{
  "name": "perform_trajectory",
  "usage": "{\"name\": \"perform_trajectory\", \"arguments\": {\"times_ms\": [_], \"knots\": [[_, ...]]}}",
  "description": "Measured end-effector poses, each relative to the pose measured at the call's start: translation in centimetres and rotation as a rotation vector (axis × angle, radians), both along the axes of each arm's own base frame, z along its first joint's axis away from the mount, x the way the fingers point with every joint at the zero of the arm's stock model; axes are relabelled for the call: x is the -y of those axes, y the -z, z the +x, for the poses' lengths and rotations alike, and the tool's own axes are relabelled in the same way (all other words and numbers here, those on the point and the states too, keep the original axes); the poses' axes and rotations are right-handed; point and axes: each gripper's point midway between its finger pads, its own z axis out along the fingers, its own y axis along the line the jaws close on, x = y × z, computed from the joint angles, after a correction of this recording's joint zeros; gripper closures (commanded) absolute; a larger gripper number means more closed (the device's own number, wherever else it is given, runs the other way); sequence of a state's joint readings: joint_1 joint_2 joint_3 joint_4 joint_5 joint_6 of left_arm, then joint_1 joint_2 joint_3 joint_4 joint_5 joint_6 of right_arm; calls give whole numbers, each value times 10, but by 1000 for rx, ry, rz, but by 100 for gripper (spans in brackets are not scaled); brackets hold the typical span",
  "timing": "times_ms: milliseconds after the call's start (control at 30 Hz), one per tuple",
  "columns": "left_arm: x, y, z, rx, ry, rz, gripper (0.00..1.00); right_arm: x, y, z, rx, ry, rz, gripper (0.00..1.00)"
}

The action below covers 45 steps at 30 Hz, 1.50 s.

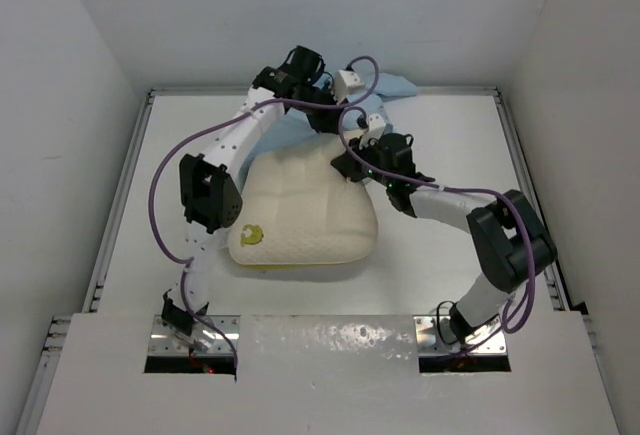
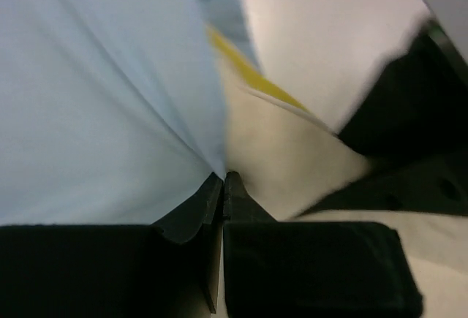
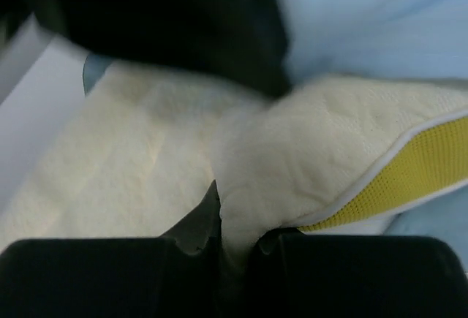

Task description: Put the pillow into the pillowcase

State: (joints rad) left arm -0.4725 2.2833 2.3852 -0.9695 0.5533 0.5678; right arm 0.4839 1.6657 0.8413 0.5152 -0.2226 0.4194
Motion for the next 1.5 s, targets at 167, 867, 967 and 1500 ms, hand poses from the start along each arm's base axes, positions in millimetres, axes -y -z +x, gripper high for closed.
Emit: {"name": "perform_trajectory", "arguments": {"times_ms": [167,867,967,1500], "knots": [[15,10,-54,-63,231,22,100,20,-9,23,41,144,67,100],[-113,86,-84,-176,145,421,46,71,42,14,-159,344,93,57],[-118,87,-73,-163,69,444,36,85,23,15,-133,337,84,97],[-51,63,-199,-100,374,522,12,133,64,75,-361,582,141,52]]}}
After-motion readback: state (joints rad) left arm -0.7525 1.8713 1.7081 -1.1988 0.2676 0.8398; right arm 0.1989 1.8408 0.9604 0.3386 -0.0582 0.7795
